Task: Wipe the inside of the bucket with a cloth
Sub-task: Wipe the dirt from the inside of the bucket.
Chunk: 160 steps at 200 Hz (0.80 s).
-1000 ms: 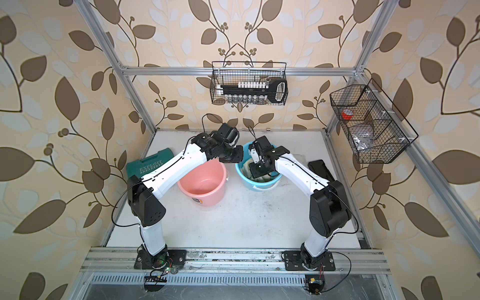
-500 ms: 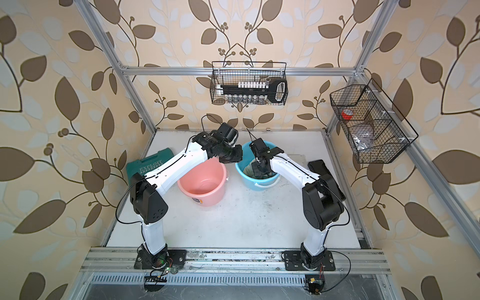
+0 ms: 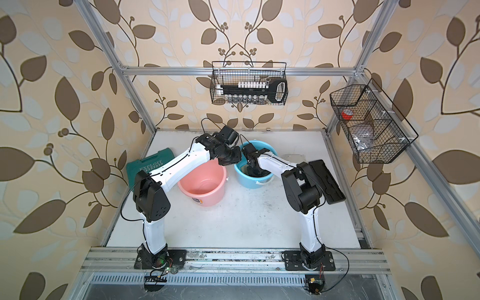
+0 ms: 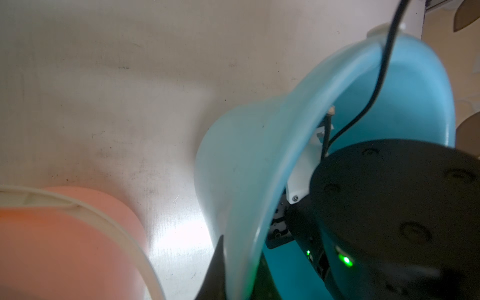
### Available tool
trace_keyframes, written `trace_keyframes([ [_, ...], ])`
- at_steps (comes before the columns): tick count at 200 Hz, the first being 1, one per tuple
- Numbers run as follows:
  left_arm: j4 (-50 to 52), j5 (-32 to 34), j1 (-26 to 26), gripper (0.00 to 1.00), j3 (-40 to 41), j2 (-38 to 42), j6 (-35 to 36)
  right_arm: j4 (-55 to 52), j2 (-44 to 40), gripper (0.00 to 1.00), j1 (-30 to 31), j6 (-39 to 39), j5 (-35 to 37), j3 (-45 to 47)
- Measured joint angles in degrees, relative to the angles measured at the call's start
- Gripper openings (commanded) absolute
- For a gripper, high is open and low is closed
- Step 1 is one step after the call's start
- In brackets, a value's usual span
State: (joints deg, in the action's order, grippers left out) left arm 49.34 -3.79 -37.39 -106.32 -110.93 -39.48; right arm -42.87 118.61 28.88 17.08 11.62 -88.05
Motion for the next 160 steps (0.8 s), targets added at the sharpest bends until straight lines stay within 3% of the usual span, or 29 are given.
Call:
trace_keyframes([
  [35, 0.26, 0.33, 0.07, 0.00, 0.79, 0.33, -0.76, 5.27, -1.53, 0.00, -0.59, 1.18, -10.25, 2.58],
  [69, 0.66, 1.05, 0.48, 0.00, 2.08, 0.52, -1.86, 8.46, -0.50, 0.00, -0.83, 1.73, -25.55, 2.73],
  [102, 1.09, 1.05, 0.59, 0.00, 3.48, 1.60, -2.58, 8.61, -0.44, 0.00, -1.40, -1.66, -35.52, 3.96],
  [136, 2.49, 0.79, -0.22, 0.00, 3.45, 1.95, -1.42, 4.66, -4.04, 0.00, -1.49, -7.30, -37.46, 6.45],
  [160, 2.60, 0.24, -1.38, 0.00, 3.43, 1.95, -0.09, 0.59, -10.34, 0.00, -0.68, -9.31, -29.94, 7.19],
])
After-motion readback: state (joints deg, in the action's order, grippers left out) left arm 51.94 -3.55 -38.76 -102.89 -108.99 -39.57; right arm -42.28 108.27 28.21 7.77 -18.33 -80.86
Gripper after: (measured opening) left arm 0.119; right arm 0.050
